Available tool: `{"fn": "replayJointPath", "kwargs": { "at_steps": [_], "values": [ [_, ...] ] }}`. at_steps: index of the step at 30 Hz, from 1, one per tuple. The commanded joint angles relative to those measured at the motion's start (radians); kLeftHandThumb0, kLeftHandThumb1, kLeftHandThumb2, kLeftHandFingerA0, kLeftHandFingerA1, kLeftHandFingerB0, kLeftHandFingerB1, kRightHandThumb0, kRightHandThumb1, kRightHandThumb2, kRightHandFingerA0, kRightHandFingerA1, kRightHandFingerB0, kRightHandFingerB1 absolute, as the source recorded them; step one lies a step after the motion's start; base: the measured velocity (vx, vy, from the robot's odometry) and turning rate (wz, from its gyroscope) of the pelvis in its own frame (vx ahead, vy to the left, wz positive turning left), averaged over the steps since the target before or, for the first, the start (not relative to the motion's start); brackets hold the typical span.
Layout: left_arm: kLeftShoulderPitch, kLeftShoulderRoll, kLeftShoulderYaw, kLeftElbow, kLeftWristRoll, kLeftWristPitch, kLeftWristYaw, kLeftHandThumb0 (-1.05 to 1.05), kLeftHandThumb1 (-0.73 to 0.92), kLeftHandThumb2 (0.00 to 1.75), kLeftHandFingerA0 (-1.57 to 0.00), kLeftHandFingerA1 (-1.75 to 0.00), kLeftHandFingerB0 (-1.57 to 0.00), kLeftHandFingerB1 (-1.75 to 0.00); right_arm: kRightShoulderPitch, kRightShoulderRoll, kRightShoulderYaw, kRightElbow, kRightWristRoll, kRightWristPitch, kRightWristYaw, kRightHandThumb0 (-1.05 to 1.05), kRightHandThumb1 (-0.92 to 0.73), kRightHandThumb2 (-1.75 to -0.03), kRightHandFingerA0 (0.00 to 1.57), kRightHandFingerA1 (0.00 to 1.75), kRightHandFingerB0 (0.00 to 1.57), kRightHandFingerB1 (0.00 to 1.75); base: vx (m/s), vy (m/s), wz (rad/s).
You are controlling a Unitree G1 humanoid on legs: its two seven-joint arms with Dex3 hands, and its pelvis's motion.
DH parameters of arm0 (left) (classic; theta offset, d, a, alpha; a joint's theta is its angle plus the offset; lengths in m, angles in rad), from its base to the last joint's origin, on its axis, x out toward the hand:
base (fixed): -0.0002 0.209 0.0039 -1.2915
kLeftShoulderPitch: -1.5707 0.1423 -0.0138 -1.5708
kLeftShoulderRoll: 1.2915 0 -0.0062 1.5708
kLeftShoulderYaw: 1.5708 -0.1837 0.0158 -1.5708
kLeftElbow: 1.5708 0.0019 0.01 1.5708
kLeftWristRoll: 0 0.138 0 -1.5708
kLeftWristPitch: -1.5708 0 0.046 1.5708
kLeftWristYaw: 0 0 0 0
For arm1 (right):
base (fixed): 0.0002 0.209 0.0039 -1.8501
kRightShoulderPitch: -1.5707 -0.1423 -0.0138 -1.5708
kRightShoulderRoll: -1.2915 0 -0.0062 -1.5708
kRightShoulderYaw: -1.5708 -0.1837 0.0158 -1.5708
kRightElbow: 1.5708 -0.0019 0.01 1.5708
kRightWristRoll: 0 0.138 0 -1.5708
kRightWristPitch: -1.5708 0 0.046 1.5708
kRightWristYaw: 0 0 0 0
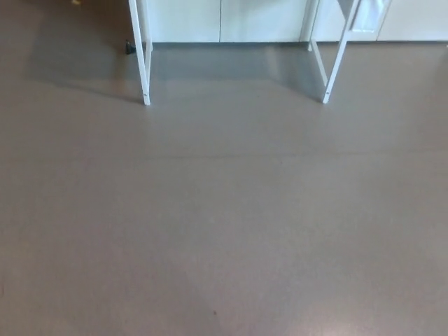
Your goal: The robot walks towards a desk on which a shovel is kept on the left hand side and a container is kept on the right hand side. The robot picks up the shovel using its left hand and places it in the container.
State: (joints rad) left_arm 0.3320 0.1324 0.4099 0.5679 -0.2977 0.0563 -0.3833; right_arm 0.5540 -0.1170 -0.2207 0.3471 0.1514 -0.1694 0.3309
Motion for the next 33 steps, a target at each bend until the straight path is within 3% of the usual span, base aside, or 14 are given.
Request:
{"fn": "replayJointPath", "kwargs": {
  "at_steps": [1, 18, 24, 31, 33],
  "values": [
    [0.005, 0.007, -0.011, 0.003, 0.003, -0.057, -0.009, -0.10, 0.58, 0.57, -0.49, -0.46, -0.35, -0.35, -0.012, -0.019, -0.003, 0.012, -0.017, -0.057, -0.015, -0.36, -0.47, -0.66, 0.59, 0.51, 0.39, 0.43, 0.13, 0.033, 0.04],
    [0.001, 0.014, -0.035, 0.032, 0.015, -0.102, -0.012, -0.11, 0.60, 0.57, -0.49, -0.46, -0.37, -0.35, -0.017, -0.019, -0.004, 0.020, -0.005, -0.052, -0.011, -0.34, -0.47, -0.65, 0.59, 0.51, 0.39, 0.43, 0.20, -0.154, 0.10],
    [-0.017, 0.012, -0.043, 0.050, 0.022, -0.125, -0.003, -0.17, 0.53, 0.60, -0.48, -0.48, -0.36, -0.38, -0.037, -0.021, -0.002, 0.040, -0.011, -0.066, -0.016, -0.34, -0.46, -0.65, 0.60, 0.52, 0.37, 0.43, 0.22, 0.116, -0.05],
    [-0.015, -0.045, -0.045, -0.019, 0.008, -0.113, 0.047, -0.13, 0.56, 0.59, -0.46, -0.47, -0.37, -0.38, -0.040, -0.019, 0.004, 0.017, -0.017, -0.044, -0.026, -0.33, -0.47, -0.65, 0.60, 0.51, 0.38, 0.43, 0.28, 0.156, -0.05],
    [-0.020, -0.076, -0.034, -0.055, 0.000, -0.106, 0.085, -0.09, 0.57, 0.56, -0.54, -0.47, -0.43, -0.37, -0.044, -0.017, 0.004, 0.026, -0.018, -0.060, -0.027, -0.35, -0.46, -0.66, 0.60, 0.52, 0.37, 0.43, 0.24, -0.004, 0.10]
  ]
}}
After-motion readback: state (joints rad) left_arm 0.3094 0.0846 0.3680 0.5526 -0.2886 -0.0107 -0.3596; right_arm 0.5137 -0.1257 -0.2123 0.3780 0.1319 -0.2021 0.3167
